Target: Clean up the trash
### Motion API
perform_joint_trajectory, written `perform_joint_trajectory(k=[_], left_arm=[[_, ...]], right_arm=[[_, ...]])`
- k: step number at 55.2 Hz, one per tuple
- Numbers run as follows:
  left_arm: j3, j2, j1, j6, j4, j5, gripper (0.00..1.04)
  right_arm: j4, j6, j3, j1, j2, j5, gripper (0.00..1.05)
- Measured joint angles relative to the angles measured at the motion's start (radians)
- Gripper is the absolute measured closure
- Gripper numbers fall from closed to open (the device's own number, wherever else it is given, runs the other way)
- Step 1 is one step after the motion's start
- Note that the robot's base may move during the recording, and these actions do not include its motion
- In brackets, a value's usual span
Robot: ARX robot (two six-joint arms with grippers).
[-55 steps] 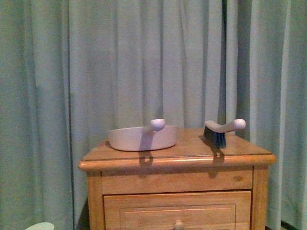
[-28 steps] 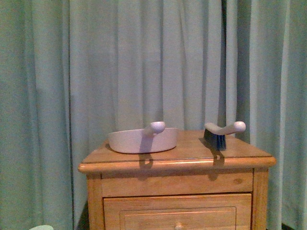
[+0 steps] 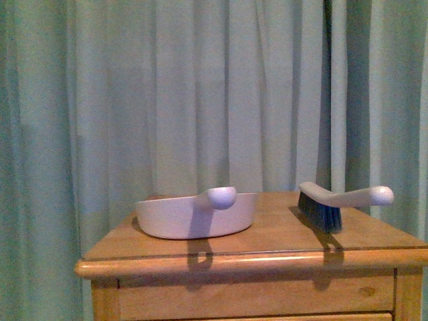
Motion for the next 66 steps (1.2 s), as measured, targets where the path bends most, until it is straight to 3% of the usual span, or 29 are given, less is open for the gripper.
perform_joint_trajectory(k=[48, 51, 56, 61, 66], left_arm=[[0.002, 0.005, -0.003, -0.008, -0.005, -0.010, 0.08], [0.038, 0.077, -0.008, -0.064, -0.064, -0.055, 0.08], [0.135, 0.288, -0.018, -0.092, -0.034, -0.045, 0.08], [0.303, 0.497, -0.062, -0.040, -0.010, -0.032, 0.08], [0.502, 0.692, -0.121, 0.039, -0.048, -0.083, 0.08]], right_arm=[[0.000, 0.000, 0.000, 0.000, 0.000, 0.001, 0.07], [0.000, 0.000, 0.000, 0.000, 0.000, 0.002, 0.07], [0.000, 0.000, 0.000, 0.000, 0.000, 0.000, 0.07], [0.000, 0.000, 0.000, 0.000, 0.000, 0.000, 0.07], [0.000, 0.000, 0.000, 0.000, 0.000, 0.000, 0.07]])
